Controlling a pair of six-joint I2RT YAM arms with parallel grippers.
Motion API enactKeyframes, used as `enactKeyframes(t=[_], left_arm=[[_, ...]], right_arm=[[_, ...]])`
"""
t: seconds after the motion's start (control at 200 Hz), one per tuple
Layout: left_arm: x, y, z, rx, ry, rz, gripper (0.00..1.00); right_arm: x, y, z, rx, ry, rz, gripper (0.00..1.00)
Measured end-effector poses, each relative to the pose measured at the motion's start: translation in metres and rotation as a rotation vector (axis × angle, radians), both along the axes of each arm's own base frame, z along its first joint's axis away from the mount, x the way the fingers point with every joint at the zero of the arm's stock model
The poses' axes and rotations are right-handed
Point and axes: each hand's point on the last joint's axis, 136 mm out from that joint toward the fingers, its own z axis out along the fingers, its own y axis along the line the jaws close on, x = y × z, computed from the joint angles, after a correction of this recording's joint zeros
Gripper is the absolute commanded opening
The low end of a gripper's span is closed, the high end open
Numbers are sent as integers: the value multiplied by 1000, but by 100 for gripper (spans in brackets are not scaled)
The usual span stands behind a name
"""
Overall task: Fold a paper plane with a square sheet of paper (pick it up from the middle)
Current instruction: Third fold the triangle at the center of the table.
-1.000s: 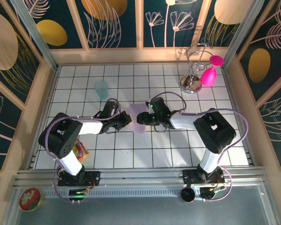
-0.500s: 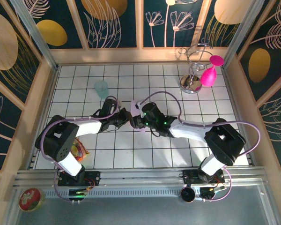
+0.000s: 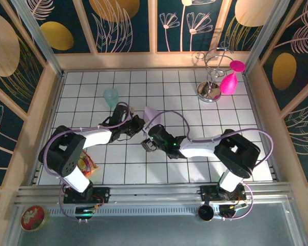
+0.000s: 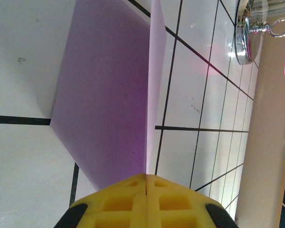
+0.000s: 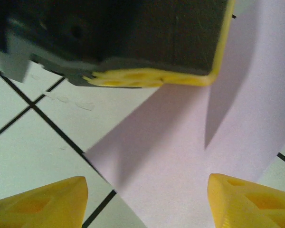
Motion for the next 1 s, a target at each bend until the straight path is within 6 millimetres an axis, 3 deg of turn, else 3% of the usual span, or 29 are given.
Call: enactKeyframes(t=[0.23,0.736,1.001], left_arm=[[-1,1,-2,6,10,0,6],[0,0,0,6,10,0,10],[1,1,-1,10,12,5,27]], right_arm=[[13,-8,6,-14,-76,-60,51],[9,-7,15,20,-91,-34,28],[4,0,14,39,-71,15,3]])
